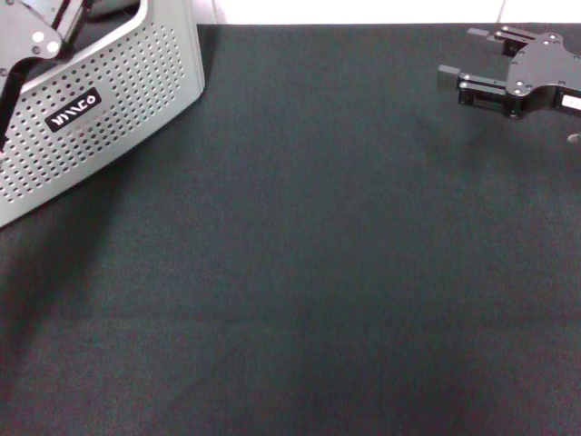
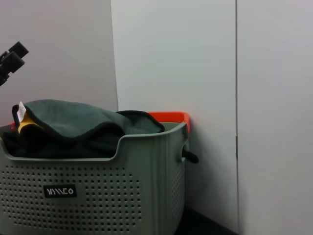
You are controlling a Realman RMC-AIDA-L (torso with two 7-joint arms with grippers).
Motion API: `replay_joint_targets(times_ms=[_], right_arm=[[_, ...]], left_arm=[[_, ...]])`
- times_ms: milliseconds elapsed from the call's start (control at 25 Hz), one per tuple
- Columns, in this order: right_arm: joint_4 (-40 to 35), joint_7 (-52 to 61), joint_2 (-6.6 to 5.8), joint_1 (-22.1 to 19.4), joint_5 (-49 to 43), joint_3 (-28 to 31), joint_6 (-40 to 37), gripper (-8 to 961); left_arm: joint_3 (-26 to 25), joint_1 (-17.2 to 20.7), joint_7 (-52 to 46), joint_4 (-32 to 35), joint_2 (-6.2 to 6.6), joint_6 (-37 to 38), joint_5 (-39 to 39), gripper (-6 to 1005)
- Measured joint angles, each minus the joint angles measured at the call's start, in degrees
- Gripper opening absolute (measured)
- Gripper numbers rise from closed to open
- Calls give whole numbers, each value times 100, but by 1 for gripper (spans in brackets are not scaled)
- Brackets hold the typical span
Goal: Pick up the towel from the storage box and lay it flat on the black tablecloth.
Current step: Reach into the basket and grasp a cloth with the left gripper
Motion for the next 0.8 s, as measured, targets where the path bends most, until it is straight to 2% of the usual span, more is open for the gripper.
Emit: replay_joint_targets(times_ms=[320,480,640,800], right_arm=[[-3,-129,4,15,10,1,191,707],[-3,-139,5,22,39,1,320,707],[-1,-175,9,57,45,0,361,707],[2,-207,12,43,51,1,366,707]], left_arm=[[-34,-405,565,-461,0,8,-181,738],[-61,-635,471,-618,0,-33,-250,738],[-55,-680,-384,-513,49,-139,-444,738],[28,-540,-1766,83,51,-296,-407,738]])
